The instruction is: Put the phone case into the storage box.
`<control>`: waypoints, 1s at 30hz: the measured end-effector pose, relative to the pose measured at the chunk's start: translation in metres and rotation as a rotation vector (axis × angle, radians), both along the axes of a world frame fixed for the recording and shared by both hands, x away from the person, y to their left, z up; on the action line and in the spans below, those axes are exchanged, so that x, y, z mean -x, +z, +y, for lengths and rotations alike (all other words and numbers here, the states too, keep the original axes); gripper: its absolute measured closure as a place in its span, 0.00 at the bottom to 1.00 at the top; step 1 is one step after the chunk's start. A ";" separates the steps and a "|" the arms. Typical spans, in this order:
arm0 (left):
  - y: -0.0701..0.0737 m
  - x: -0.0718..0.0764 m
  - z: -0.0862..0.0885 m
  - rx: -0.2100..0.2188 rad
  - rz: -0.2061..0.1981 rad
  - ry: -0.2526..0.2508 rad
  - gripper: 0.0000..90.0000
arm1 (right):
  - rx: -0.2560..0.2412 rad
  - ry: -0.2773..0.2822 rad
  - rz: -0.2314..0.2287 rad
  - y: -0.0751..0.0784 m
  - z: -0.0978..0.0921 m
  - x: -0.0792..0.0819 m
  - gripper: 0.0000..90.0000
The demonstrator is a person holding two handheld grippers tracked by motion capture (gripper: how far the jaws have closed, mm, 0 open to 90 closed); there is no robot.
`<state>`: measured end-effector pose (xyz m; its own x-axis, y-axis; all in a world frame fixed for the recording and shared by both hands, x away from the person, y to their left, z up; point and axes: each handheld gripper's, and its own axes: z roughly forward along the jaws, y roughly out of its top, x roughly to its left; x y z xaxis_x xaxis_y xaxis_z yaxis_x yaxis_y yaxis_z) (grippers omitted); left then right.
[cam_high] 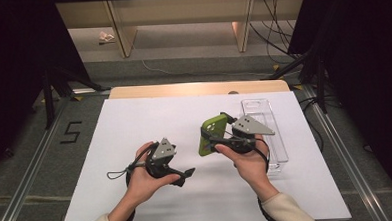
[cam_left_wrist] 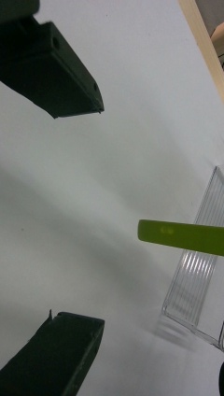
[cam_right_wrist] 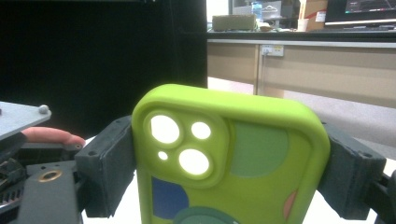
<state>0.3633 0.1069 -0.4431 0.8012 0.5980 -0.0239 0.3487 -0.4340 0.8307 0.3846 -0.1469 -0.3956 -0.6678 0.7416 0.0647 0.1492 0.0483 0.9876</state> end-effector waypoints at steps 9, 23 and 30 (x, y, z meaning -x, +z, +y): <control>0.005 0.002 0.015 0.001 -0.025 0.008 0.00 | -0.010 -0.023 -0.007 0.004 -0.009 -0.002 0.19; 0.007 0.003 0.039 -0.037 -0.013 0.023 0.01 | -0.031 -0.073 -0.014 0.012 -0.026 -0.008 0.19; 0.004 0.004 0.046 -0.042 -0.003 0.037 0.01 | -0.037 -0.098 -0.018 0.014 -0.034 -0.010 0.19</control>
<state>0.3593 0.1532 -0.4388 0.7788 0.6273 0.0042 0.3625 -0.4554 0.8131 0.3945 -0.1811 -0.3815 -0.5938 0.8005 0.0816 0.1336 -0.0019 0.9910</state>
